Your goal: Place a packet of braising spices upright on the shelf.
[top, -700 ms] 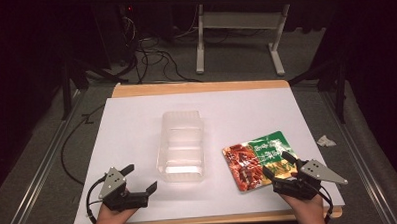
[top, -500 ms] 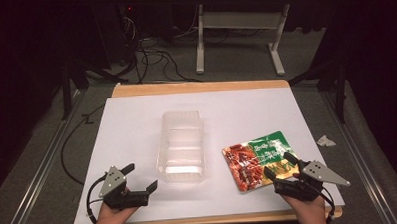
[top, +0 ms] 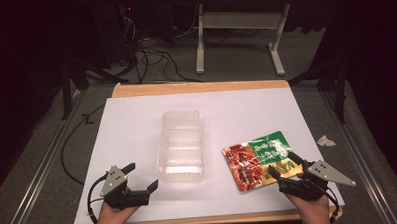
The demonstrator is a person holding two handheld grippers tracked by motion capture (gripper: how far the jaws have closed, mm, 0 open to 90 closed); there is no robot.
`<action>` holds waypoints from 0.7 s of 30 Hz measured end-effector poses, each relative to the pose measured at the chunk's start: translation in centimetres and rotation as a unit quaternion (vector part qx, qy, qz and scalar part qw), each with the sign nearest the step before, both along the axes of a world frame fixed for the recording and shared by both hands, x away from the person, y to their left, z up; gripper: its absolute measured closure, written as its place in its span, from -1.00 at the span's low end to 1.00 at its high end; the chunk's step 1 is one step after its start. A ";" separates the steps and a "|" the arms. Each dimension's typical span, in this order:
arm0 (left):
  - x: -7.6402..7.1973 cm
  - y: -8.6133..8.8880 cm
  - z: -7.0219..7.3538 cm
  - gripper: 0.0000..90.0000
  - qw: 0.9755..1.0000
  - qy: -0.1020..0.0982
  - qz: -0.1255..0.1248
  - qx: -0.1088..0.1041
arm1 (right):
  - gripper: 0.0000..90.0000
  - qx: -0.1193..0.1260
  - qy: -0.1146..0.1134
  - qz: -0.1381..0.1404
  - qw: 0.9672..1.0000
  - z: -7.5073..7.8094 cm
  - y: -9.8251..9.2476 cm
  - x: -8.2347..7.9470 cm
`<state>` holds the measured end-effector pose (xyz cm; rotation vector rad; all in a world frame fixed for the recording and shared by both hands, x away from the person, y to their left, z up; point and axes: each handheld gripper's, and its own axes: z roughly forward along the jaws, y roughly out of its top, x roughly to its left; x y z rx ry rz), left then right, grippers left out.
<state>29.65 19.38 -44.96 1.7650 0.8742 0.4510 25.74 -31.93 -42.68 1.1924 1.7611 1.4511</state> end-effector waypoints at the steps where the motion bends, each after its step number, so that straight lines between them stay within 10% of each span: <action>1: -0.1 0.0 0.0 -0.97 1.000 -0.001 0.000 -0.001 | -0.71 0.001 0.001 -0.003 1.000 0.0 -0.1 0.0; 21: -0.1 0.1 0.1 -0.97 1.000 -0.001 0.003 -0.004 | -0.62 0.036 0.032 -0.053 0.997 -0.4 -4.4 0.3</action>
